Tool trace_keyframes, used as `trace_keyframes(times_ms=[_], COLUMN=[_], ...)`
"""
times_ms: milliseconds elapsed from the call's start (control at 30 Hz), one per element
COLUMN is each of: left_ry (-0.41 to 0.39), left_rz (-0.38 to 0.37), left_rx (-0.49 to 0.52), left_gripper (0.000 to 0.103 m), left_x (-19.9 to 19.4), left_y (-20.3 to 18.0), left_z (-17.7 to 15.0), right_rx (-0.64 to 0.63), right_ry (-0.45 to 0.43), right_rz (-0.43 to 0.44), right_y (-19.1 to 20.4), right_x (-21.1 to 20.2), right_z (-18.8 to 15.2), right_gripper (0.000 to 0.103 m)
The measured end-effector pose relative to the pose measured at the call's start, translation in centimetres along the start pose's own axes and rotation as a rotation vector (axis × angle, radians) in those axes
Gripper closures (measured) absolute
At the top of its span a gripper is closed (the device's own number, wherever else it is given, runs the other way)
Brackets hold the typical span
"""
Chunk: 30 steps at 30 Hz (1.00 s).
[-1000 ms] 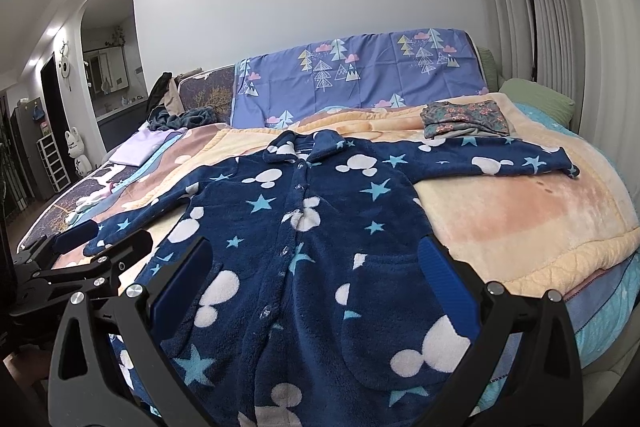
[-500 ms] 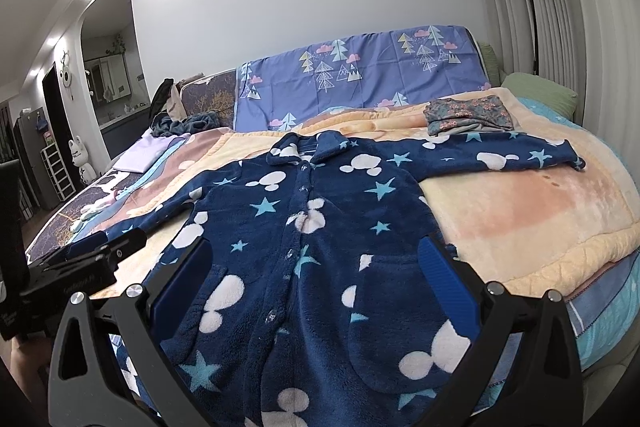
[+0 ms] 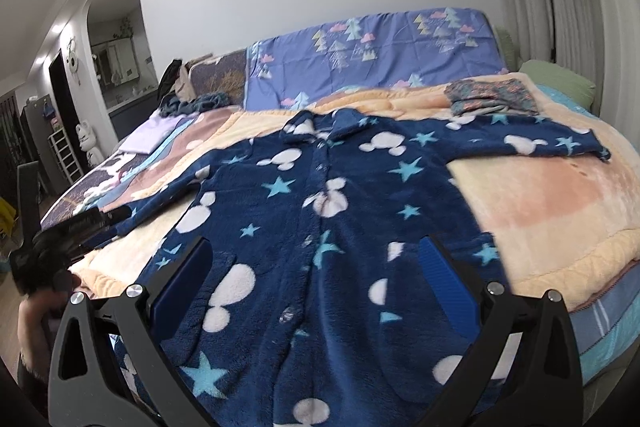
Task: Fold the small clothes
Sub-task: 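Grasp the navy pajama top's sleeve cuff with the left gripper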
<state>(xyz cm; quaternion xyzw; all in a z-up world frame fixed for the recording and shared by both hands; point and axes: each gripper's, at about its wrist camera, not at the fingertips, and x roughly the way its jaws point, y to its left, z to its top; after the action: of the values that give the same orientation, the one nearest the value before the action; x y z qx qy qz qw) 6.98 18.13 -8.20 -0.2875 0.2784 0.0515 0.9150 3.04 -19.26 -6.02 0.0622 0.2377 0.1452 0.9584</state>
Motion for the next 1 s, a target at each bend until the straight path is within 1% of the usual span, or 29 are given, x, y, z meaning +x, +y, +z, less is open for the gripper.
trace_keyframes(times_ms=[100, 167, 267, 300, 367, 433, 467, 567, 700, 733, 800, 867, 900, 933, 967, 1000], left_ry=[-0.026, -0.053, -0.073, -0.073, -0.063, -0.06, -0.068, -0.074, -0.082, -0.086, -0.093, -0.092, -0.096, -0.099, -0.101, -0.107], left_rz=[0.023, 0.05, 0.069, 0.076, 0.064, 0.054, 0.052, 0.069, 0.088, 0.095, 0.12, 0.151, 0.168, 0.17, 0.157, 0.14], left_rx=[-0.174, -0.309, -0.514, -0.551, -0.663, -0.739, -0.76, -0.777, -0.826, -0.822, -0.782, -0.736, -0.708, -0.695, -0.695, -0.708], left_gripper=[0.044, 0.044, 0.044, 0.044, 0.044, 0.044, 0.044, 0.042, 0.043, 0.043, 0.044, 0.048, 0.062, 0.083, 0.09, 0.094], left_x=[0.8, 1.2, 2.1, 2.5, 3.5, 4.1, 4.2, 4.4, 5.1, 5.2, 5.3, 5.6, 5.7, 5.8, 5.9, 5.9], left_y=[4.8, 9.0, 14.9, 16.1, 19.2, 21.1, 21.4, 22.1, 23.2, 23.3, 22.9, 22.5, 22.2, 22.3, 22.5, 22.7], left_z=[1.6, 2.6, 3.9, 4.1, 4.6, 4.8, 4.8, 5.7, 5.9, 6.1, 6.6, 7.0, 7.2, 7.4, 7.6, 7.7], right_rx=[-0.027, -0.031, -0.03, -0.028, -0.029, -0.03, -0.029, -0.025, -0.024, -0.022, -0.02, -0.02, -0.021, -0.02, -0.018, -0.017], right_ry=[0.004, 0.009, 0.025, 0.033, 0.039, 0.042, 0.045, 0.047, 0.052, 0.052, 0.052, 0.047, 0.045, 0.039, 0.034, 0.032], right_rz=[0.007, 0.02, 0.029, 0.033, 0.035, 0.035, 0.036, 0.037, 0.036, 0.037, 0.038, 0.039, 0.039, 0.04, 0.041, 0.042], right_y=[0.9, 1.3, 1.6, 1.6, 1.7, 1.8, 1.7, 1.6, 1.5, 1.4, 1.3, 1.1, 1.0, 1.0, 0.9, 0.8], right_x=[0.8, 1.4, 2.3, 2.6, 3.0, 3.2, 3.3, 3.6, 3.7, 3.7, 3.6, 3.4, 3.3, 3.1, 2.9, 2.8], right_z=[0.1, 0.0, -0.1, -0.1, -0.1, -0.1, -0.1, -0.1, -0.2, -0.2, -0.2, -0.1, -0.1, -0.1, -0.1, -0.1], right_gripper=[0.001, 0.001, 0.001, 0.001, 0.001, 0.001, 0.001, 0.001, 0.001, 0.001, 0.001, 0.001, 0.001, 0.001, 0.001, 0.001])
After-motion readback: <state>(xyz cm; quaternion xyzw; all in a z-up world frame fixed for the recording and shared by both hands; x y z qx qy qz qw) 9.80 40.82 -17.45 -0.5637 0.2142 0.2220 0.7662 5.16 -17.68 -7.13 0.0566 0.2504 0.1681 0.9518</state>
